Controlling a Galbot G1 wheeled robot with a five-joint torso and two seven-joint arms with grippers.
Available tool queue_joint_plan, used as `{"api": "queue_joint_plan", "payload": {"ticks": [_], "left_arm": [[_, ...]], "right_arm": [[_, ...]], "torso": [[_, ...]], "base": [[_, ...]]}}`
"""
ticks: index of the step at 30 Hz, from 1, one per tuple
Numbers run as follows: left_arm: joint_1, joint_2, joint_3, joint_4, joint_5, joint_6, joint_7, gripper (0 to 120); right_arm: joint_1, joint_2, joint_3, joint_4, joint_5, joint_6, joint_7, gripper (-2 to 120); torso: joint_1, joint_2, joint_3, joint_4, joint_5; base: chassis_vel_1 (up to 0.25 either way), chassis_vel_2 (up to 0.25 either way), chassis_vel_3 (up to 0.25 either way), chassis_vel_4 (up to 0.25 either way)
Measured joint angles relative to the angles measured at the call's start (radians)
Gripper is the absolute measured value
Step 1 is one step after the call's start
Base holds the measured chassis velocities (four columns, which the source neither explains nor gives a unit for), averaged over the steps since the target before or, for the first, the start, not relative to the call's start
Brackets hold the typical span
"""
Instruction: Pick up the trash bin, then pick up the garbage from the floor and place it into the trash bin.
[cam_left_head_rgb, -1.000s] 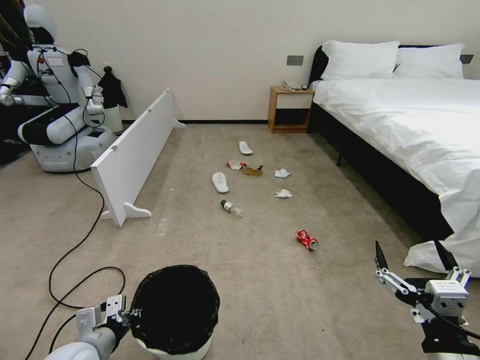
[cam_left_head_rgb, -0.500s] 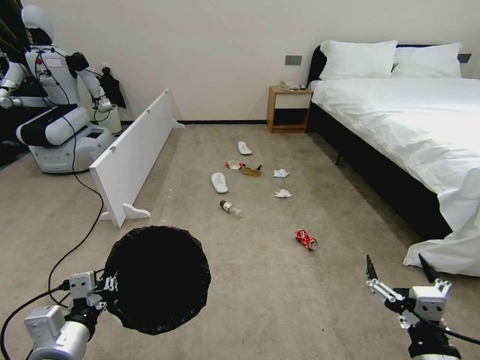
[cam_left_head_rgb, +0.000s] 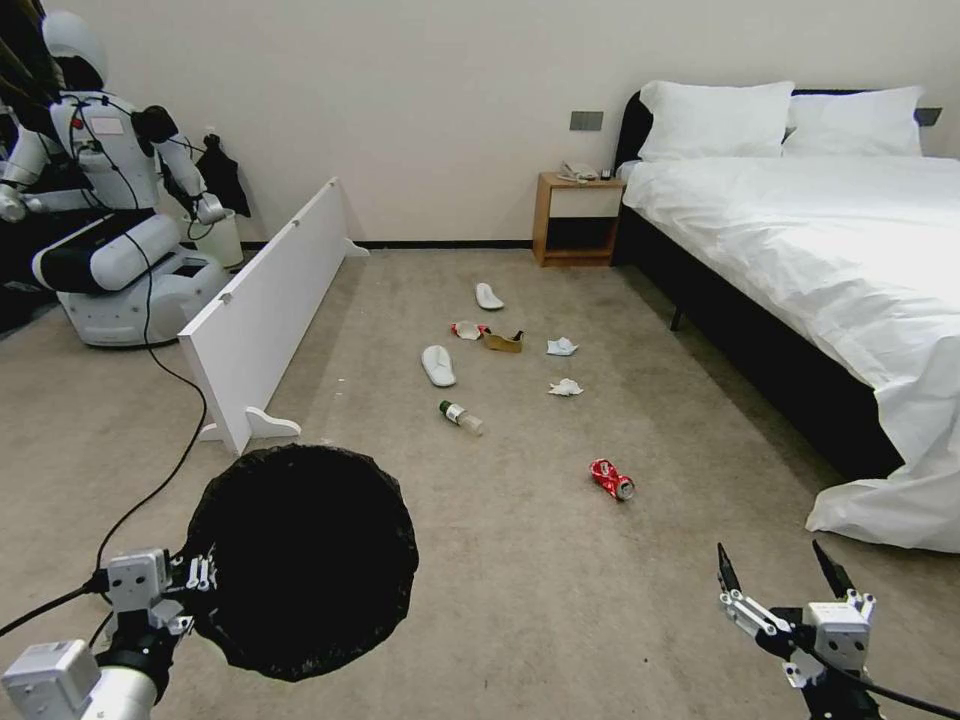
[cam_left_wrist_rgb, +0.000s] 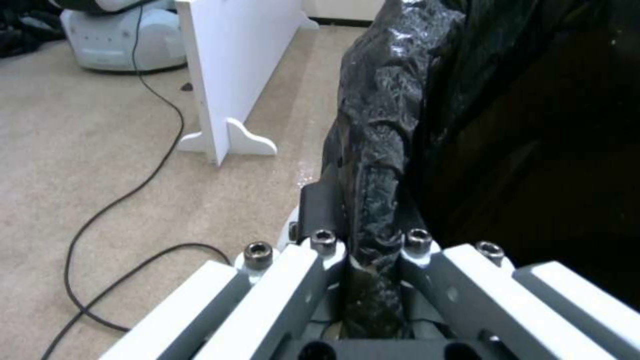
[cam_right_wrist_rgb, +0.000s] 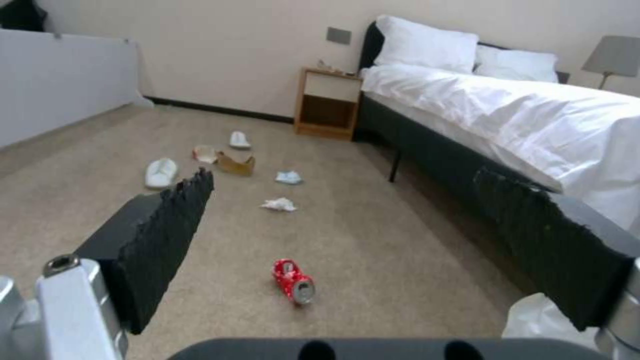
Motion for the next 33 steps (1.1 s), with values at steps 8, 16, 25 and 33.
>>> {"api": "queue_joint_plan", "payload": {"ticks": [8,16,25,33], "left_arm": [[0.004,-0.013,0.012,-0.002,0.012,-0.008,0.008,2],[-0.01,-0.011,0.02,-0.001,0.014,-0.008,0.008,2],[-0.02,-0.009,0.025,0.003,0.011,-0.002,0.005,2],[-0.027,-0.008,0.024,0.004,0.006,0.0,0.003,2]], "right_arm": [[0.013,0.007,-0.006,-0.012,-0.003,0.01,-0.01,100],[0.016,0.007,-0.001,-0.012,-0.003,0.01,-0.014,100],[0.018,0.007,0.006,-0.01,0.002,0.011,-0.026,100],[0.02,0.006,0.01,-0.009,0.003,0.013,-0.031,100]], "torso": [[0.0,0.0,0.0,-0.0001,-0.0001],[0.0,0.0,0.0,-0.0001,0.0001],[0.0,0.0,0.0,-0.0002,-0.0001],[0.0,0.0,0.0,-0.0001,0.0]], "base": [[0.0,0.0,0.0,0.0],[-0.051,0.031,0.047,-0.039],[-0.078,0.079,0.074,-0.088],[-0.067,0.074,0.064,-0.06]]}}
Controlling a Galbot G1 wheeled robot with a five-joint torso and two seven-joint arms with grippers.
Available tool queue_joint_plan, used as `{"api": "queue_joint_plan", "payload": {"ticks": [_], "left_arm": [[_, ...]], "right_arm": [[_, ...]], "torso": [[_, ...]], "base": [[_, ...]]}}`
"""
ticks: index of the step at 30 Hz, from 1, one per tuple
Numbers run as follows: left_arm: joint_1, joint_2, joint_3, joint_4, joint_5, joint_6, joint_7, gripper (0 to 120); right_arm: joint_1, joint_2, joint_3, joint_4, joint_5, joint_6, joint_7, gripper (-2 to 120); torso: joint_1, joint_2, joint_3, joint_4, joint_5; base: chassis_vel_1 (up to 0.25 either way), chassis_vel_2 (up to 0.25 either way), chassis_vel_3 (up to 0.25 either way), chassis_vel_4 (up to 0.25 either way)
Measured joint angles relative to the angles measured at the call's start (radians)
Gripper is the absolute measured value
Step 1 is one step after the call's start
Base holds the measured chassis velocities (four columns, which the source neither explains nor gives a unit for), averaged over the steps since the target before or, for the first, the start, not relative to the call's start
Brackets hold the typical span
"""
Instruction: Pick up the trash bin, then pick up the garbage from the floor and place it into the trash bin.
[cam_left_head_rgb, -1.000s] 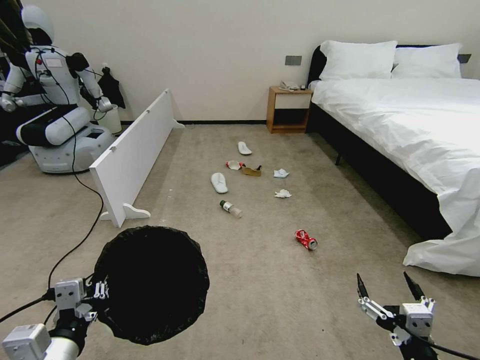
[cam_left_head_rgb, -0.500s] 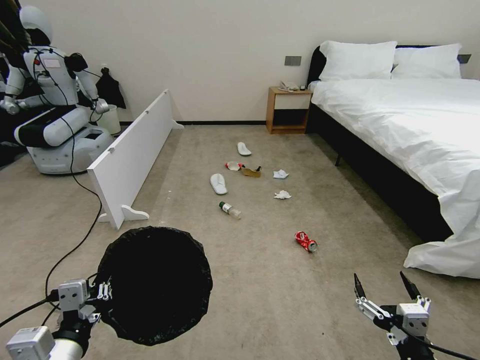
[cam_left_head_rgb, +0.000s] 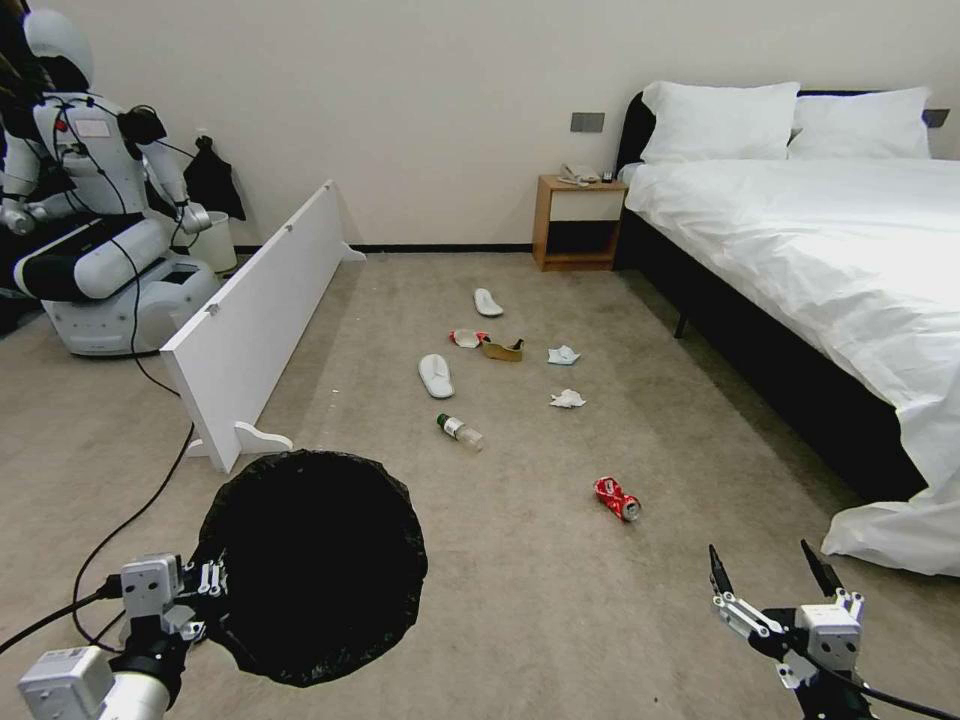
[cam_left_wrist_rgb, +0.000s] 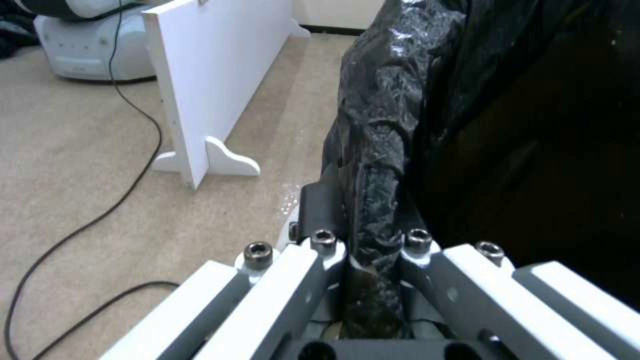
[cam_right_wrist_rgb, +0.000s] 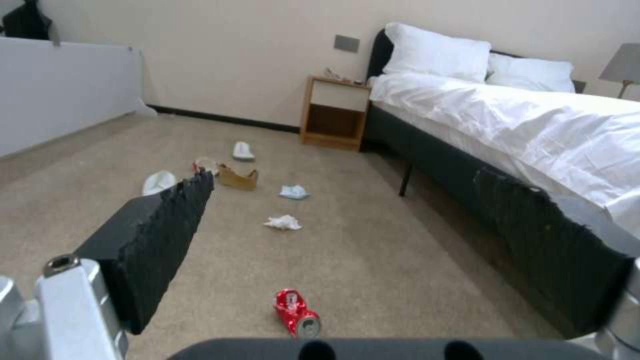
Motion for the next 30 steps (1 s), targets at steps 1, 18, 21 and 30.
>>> {"api": "queue_joint_plan", "payload": {"ticks": [1,18,21,30], "left_arm": [[0.0,0.0,0.0,0.0,0.0,0.0,0.0,2],[-0.006,-0.002,0.002,0.004,-0.003,0.001,-0.002,2],[-0.007,-0.003,0.002,0.004,-0.004,0.001,-0.002,2],[-0.011,-0.004,0.002,0.006,-0.004,0.001,-0.003,2]], "right_arm": [[0.0,0.0,0.0,0.0,0.0,0.0,0.0,100],[-0.003,0.0,0.005,0.005,0.001,0.002,-0.008,100],[-0.003,0.001,0.005,0.008,0.001,0.002,-0.01,100],[-0.005,0.002,0.006,0.01,0.001,0.002,-0.016,100]], "torso": [[0.0,0.0,0.0,0.0,0.0],[0.0,0.0,0.0,-0.0001,0.0],[0.0,0.0,0.0,-0.0001,-0.0001],[0.0,0.0,0.0,-0.0001,0.0]], "base": [[-0.07,0.068,0.071,-0.074],[-0.075,0.073,0.072,-0.073],[-0.063,0.07,0.065,-0.065],[-0.073,0.077,0.076,-0.07]]}}
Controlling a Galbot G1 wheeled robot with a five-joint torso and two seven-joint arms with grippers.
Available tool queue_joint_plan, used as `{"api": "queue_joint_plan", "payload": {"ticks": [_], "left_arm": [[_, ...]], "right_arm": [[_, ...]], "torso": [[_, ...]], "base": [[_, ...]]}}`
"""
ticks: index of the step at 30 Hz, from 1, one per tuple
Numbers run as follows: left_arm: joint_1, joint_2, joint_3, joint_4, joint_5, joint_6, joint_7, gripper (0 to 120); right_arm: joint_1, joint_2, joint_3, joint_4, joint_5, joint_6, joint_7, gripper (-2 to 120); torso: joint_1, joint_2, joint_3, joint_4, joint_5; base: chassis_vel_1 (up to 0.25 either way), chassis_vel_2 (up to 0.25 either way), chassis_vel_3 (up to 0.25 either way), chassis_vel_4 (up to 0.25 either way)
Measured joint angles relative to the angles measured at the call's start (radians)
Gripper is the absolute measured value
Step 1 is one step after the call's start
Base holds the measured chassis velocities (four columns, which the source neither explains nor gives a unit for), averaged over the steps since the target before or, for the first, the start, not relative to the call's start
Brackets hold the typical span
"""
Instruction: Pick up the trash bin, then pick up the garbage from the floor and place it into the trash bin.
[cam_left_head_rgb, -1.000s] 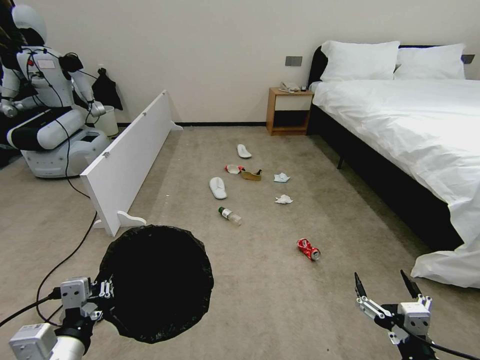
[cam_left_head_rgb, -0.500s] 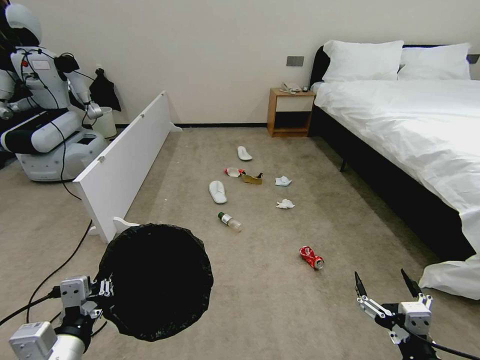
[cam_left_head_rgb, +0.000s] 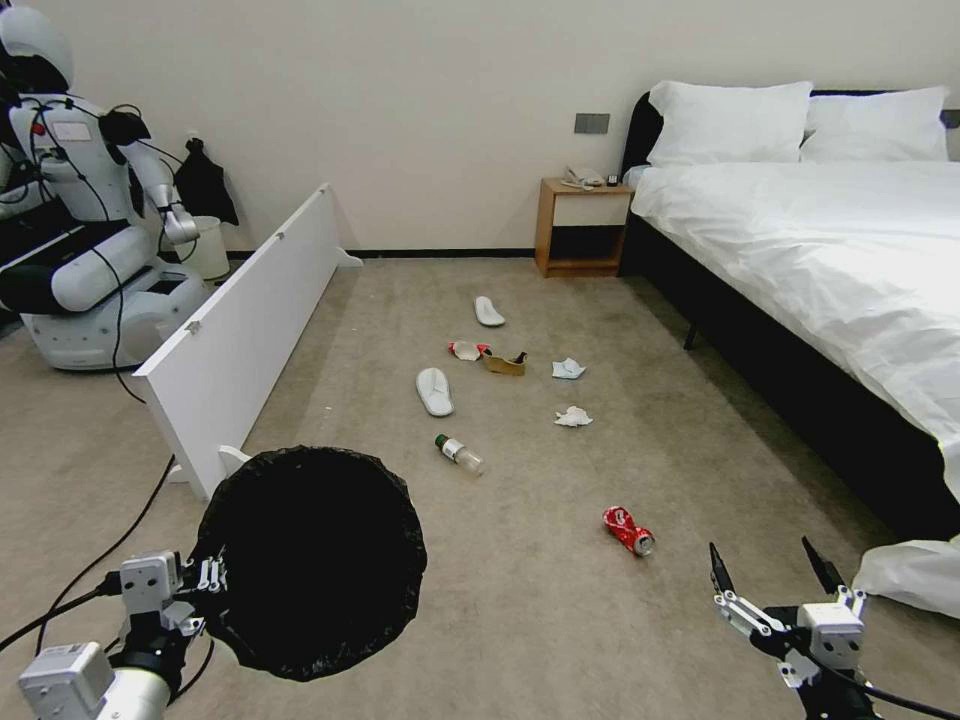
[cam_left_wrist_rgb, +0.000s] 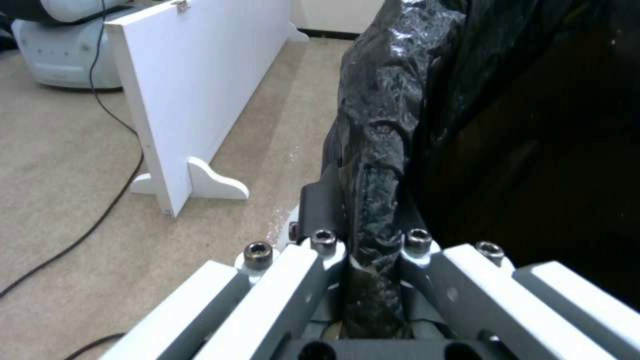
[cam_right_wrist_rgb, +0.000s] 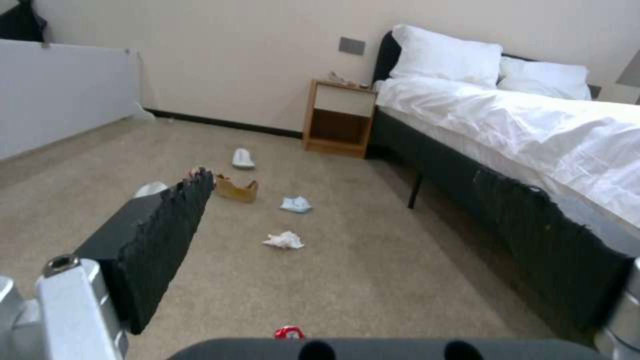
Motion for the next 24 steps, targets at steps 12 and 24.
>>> {"api": "queue_joint_plan", "payload": {"ticks": [12,24], "left_arm": [[0.0,0.0,-0.003,-0.001,-0.005,0.0,-0.001,2],[0.0,0.0,-0.001,-0.002,-0.006,0.001,0.001,2]], "right_arm": [[0.001,-0.002,0.0,0.0,0.002,-0.001,-0.006,100],[-0.001,-0.002,0.007,0.002,0.005,-0.001,-0.015,100]], "torso": [[0.0,0.0,0.0,0.0,0.0],[0.0,0.0,0.0,0.0,0.0]], "base": [[-0.074,0.077,0.067,-0.071],[-0.082,0.086,0.07,-0.081]]}}
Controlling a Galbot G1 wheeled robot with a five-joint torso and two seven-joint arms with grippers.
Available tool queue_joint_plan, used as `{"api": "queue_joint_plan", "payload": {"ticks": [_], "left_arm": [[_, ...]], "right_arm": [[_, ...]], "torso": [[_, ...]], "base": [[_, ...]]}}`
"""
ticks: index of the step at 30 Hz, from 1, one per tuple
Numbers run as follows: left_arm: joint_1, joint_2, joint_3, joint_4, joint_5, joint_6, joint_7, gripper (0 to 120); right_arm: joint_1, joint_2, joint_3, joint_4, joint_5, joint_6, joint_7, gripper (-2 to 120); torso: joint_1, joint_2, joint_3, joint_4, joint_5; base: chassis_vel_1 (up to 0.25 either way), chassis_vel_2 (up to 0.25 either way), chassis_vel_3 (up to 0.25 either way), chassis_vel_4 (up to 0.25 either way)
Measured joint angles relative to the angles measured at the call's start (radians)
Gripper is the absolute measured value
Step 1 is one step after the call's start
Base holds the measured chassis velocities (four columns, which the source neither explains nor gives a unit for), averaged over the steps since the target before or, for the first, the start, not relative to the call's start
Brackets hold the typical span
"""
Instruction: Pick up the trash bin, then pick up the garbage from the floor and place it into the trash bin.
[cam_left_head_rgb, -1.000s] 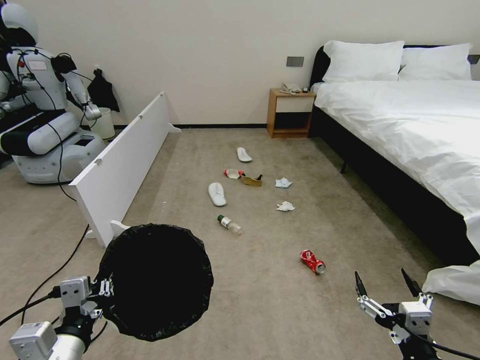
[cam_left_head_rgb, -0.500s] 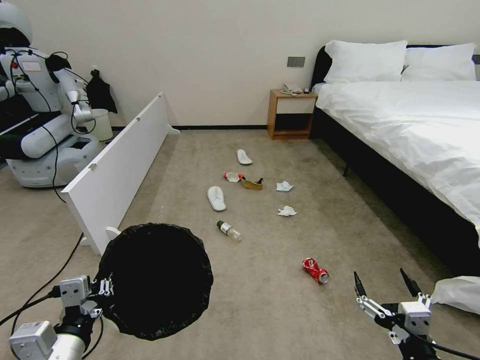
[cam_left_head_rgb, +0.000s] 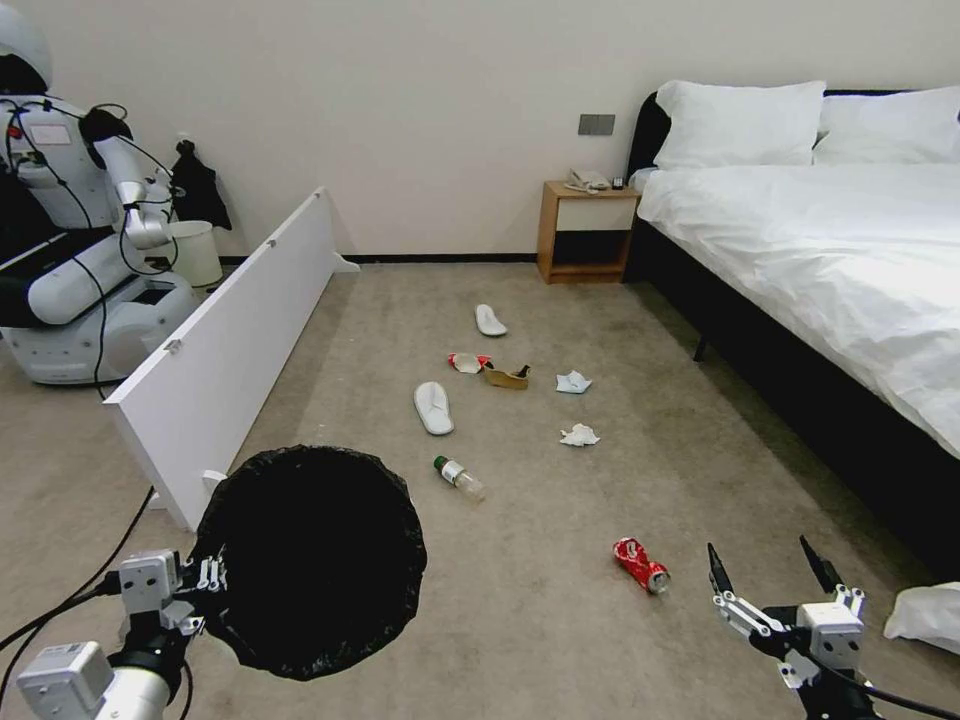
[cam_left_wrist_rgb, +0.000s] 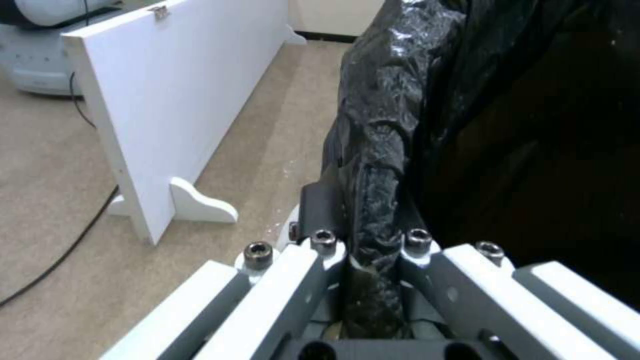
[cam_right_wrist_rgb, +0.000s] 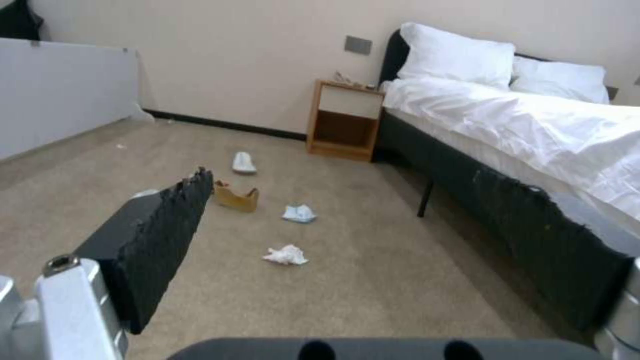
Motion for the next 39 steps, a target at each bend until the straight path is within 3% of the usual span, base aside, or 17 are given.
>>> {"api": "queue_joint_plan", "payload": {"ticks": [39], "left_arm": [[-0.011,0.0,0.002,0.002,-0.002,0.001,0.003,2]], "right_arm": [[0.0,0.0,0.004,0.002,0.002,-0.001,-0.003,100]], "torso": [[0.0,0.0,0.0,0.0,0.0]], "base": [[-0.085,0.08,0.08,-0.076]]}}
